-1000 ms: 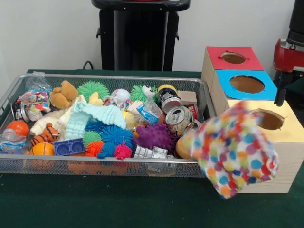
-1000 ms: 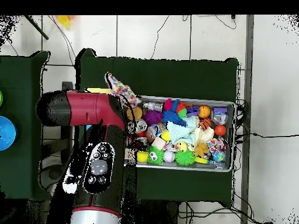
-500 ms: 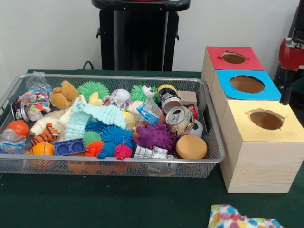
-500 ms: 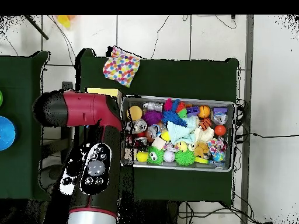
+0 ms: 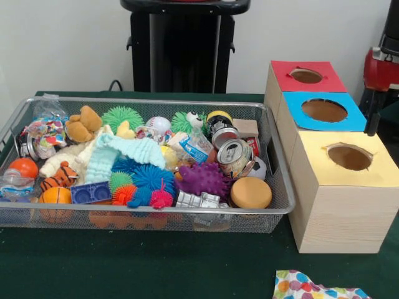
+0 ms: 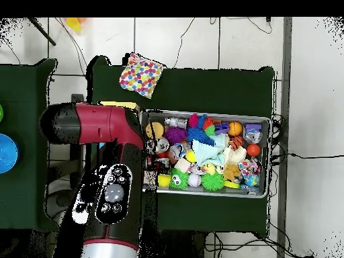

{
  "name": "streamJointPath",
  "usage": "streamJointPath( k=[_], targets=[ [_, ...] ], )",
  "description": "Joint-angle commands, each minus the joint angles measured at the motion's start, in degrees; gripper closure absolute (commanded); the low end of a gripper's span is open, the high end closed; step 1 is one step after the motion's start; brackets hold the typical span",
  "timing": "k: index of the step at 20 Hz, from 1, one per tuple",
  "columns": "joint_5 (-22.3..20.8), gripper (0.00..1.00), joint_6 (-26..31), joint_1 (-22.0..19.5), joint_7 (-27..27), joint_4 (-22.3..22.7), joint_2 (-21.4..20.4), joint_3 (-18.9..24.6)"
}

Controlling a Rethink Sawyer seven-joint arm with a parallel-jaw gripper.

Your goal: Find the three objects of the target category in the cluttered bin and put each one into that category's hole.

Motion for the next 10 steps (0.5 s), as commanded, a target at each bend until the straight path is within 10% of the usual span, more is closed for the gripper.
streamJointPath(
  k=[1, 10],
  targets=[
    [-0.94, 0.0, 11.26, -5.39, 1.35, -3.71, -0.78, 3.94],
    [-2.81, 0.0, 13.42, -9.59, -3.03, -7.97, 0.99, 6.08]
  ],
)
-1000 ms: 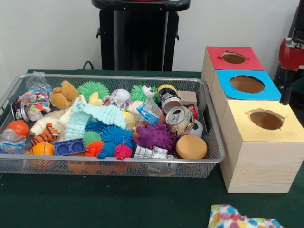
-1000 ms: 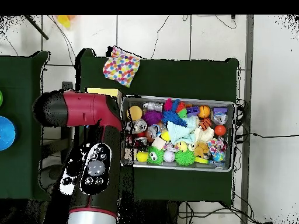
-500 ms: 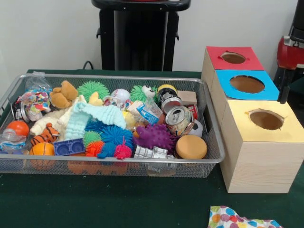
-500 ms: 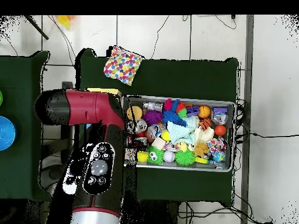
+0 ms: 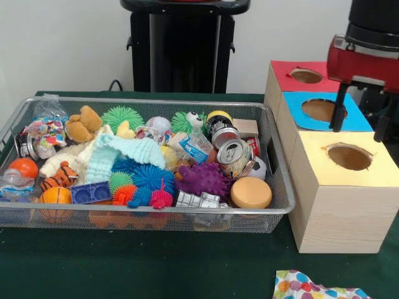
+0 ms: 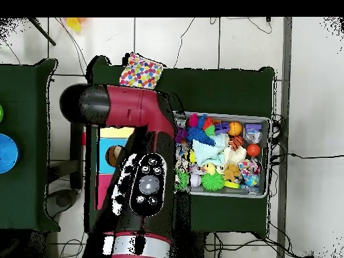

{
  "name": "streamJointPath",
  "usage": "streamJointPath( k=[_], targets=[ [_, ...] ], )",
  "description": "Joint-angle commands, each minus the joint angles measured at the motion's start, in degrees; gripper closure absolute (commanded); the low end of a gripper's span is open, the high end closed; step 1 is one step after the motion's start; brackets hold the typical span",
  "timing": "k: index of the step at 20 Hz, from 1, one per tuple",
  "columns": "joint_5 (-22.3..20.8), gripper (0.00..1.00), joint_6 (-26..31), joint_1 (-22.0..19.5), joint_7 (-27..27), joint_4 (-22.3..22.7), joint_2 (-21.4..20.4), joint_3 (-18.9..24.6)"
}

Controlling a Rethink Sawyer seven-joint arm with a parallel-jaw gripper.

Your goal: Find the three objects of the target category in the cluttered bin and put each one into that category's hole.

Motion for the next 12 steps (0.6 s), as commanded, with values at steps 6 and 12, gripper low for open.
streamJointPath(
  k=[6, 12],
  targets=[
    [-4.13, 0.0, 4.16, -4.24, -4.92, -4.76, 3.61, 7.28],
    [-5.22, 0.0, 0.57, -4.94, -5.65, -4.88, 5.44, 8.7]
  ],
)
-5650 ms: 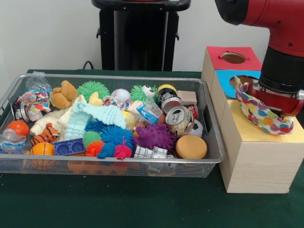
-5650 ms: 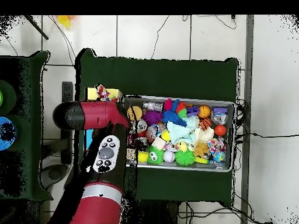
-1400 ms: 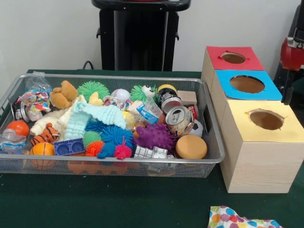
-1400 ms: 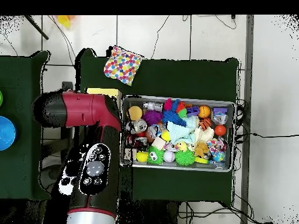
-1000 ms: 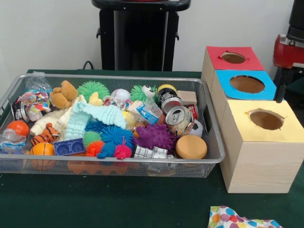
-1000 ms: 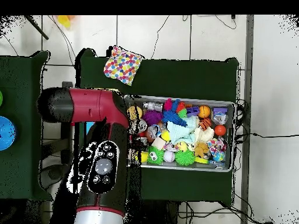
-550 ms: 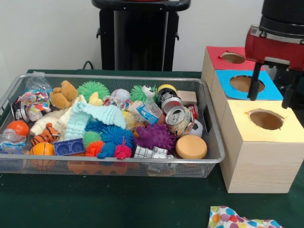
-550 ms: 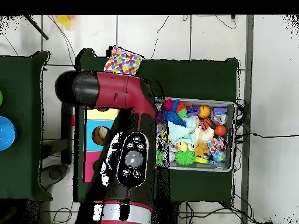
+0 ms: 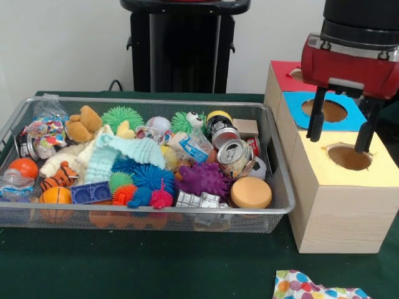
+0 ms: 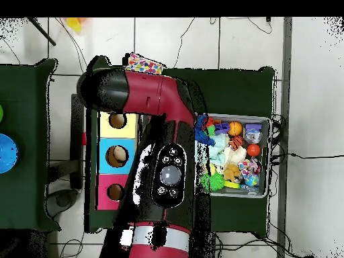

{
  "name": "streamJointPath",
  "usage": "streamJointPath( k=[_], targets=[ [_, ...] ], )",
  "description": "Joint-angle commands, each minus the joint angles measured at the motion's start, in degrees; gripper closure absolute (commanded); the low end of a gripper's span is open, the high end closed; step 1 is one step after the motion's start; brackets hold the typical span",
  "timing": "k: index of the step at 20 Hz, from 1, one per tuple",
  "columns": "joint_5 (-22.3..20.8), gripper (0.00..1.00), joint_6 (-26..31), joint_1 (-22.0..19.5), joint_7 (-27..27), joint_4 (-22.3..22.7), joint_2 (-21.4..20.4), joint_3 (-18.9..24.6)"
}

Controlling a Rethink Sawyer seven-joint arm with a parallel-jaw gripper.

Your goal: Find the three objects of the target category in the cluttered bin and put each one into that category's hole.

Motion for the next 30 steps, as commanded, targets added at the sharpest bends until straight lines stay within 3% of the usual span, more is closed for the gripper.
streamJointPath(
  k=[1, 18, 30],
  targets=[
    [-3.53, 0.0, 0.09, -1.69, -5.36, 0.18, 3.98, 8.26],
    [-7.87, 0.0, -3.59, -4.35, -5.63, -0.94, 5.26, 10.3],
    [-11.34, 0.0, -5.89, -7.99, -7.72, -0.76, 5.66, 14.19]
  ],
)
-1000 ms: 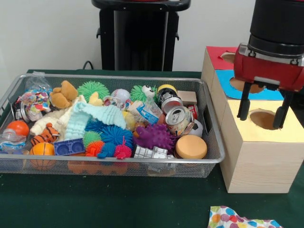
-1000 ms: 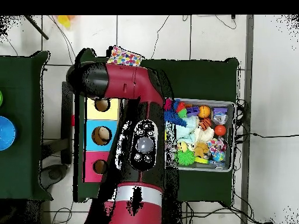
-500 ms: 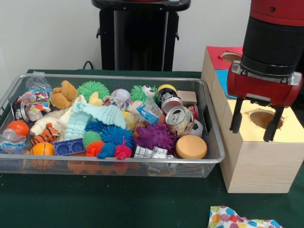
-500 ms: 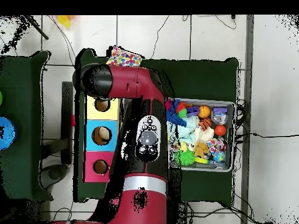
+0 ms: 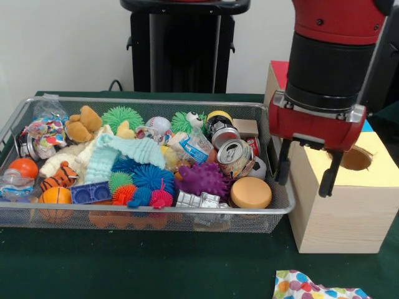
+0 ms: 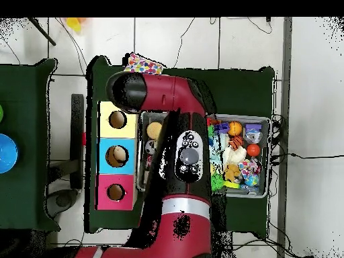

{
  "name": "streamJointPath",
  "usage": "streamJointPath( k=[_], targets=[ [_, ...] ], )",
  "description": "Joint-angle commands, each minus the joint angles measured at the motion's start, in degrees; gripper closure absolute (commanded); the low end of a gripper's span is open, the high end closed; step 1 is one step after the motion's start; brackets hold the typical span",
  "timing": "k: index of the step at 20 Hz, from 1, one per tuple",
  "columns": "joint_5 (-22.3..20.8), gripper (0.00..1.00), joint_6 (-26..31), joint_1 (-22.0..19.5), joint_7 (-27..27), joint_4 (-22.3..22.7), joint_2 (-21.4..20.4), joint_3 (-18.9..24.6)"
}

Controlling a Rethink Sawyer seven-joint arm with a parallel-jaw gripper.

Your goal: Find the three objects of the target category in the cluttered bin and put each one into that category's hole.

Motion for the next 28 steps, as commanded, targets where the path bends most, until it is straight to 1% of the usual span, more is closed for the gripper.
streamJointPath(
  k=[1, 4, 10, 13, 15, 16, 21, 23, 26, 28],
  targets=[
    [-3.77, 0.0, -3.88, -2.34, -7.55, 0.73, 1.76, 7.0],
    [-4.55, 0.0, -4.23, -2.69, -7.4, 0.43, 2.11, 7.85],
    [-6.35, 0.0, -3.01, -2.94, -8.09, -1.56, 3.06, 8.86],
    [-6.87, 0.0, -1.93, -2.6, -6.77, -1.21, 2.68, 8.44],
    [-7.03, 0.0, -0.5, -2.61, -5.85, -2.4, 3.12, 8.1],
    [-7.0, 0.0, 0.32, -2.81, -5.7, -3.48, 3.72, 8.25],
    [-6.85, 0.0, 5.92, -3.1, -6.08, -15.3, 10.34, 9.07],
    [-6.66, 0.0, 7.8, -2.94, -5.82, -19.1, 12.29, 8.92],
    [-6.53, 0.0, 8.79, -3.04, -5.71, -22.88, 14.6, 8.85],
    [-6.46, 0.0, 8.07, -3.35, -6.35, -24.33, 16.18, 9.3]
  ],
)
